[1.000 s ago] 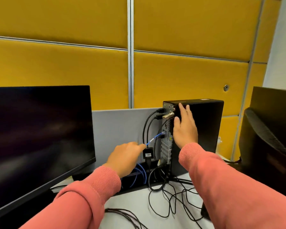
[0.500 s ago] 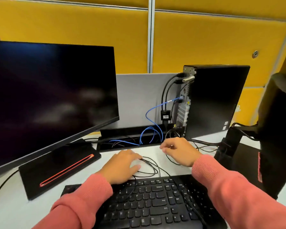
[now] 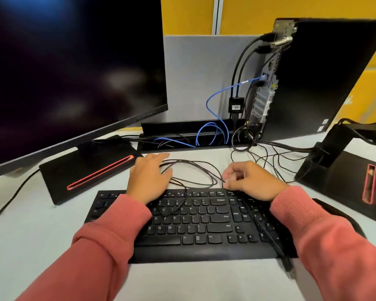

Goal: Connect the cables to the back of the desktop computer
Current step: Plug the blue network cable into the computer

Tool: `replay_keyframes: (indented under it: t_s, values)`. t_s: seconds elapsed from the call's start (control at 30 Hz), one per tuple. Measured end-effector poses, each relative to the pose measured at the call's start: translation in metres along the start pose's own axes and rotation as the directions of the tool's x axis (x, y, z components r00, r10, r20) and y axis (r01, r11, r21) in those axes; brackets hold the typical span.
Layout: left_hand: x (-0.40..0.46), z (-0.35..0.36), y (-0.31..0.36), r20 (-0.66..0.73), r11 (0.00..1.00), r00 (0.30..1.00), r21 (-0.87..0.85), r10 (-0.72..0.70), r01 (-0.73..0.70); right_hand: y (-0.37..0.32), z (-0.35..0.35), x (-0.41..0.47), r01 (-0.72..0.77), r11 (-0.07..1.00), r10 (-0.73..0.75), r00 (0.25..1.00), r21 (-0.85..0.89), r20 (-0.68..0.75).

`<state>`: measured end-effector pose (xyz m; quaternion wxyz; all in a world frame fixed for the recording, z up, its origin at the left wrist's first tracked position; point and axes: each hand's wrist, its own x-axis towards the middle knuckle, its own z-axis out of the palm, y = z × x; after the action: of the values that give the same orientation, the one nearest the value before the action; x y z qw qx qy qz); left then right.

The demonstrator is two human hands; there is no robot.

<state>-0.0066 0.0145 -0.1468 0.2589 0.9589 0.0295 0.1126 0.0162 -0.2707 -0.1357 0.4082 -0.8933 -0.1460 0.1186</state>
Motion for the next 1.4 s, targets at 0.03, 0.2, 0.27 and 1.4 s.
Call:
replay_keyframes:
  t_s: [0.03,0.2,0.27,1.4]
  values:
    - [0.0,0.0,0.0,0.015,1.0,1.0,-0.007,-0.024,0.024,0.001,-0.002,0.0,-0.007,0.999,0.008,1.0,0.048,-0.014]
    - [0.001,0.0,-0.001,0.029,0.996,0.998,-0.075,-0.05,0.052,0.004,-0.002,0.003,0.002,0.967,0.05,0.979,0.255,-0.196]
    - [0.001,0.0,-0.002,0.022,0.994,0.997,-0.085,-0.072,0.074,0.002,-0.002,0.002,0.038,0.945,0.054,0.962,0.326,-0.268]
    - [0.007,-0.026,0.0,0.008,0.032,0.994,-0.999,-0.106,0.012,-0.087,-0.007,0.05,-0.129,0.992,0.13,0.99,-0.011,0.05]
